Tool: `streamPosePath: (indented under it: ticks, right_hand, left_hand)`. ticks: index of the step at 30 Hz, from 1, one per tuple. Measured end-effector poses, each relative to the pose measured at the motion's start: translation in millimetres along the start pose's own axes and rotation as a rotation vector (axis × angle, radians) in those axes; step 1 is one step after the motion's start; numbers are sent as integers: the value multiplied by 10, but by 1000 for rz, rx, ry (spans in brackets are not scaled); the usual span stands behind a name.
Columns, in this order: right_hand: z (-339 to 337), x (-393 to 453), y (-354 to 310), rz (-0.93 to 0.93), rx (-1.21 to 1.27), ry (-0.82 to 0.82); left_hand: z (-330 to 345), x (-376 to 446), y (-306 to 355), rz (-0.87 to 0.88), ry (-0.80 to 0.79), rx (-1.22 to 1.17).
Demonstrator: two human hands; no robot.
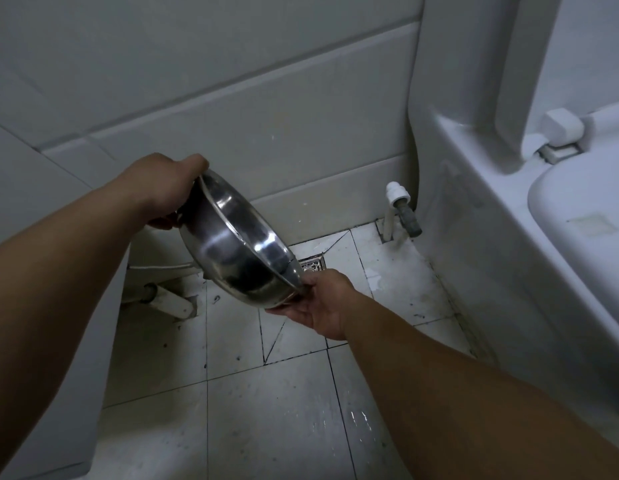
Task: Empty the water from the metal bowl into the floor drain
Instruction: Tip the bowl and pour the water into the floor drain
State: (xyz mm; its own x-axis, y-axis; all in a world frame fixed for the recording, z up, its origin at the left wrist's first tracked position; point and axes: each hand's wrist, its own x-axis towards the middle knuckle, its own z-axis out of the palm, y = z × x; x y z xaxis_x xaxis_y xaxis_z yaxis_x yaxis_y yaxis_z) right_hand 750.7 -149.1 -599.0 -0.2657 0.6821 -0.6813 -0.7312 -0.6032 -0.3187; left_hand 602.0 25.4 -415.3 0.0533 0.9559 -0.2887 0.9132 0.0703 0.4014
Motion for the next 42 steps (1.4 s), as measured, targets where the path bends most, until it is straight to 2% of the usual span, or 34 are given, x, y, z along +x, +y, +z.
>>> streamPosePath:
  ticks: [8, 20, 29, 42]
  right_hand:
    - [-36, 152, 140, -57, 168, 20]
    - [59, 287, 310, -60, 265, 55]
    - [68, 330, 386, -62, 312, 19]
    - [77, 348, 409, -43, 344, 1]
  left_hand:
    - [47, -260, 53, 178, 41, 93]
    - [-2, -450, 220, 250, 9, 154]
    - [32, -352, 381, 208, -69, 119]
    - [63, -312, 451, 206, -61, 116]
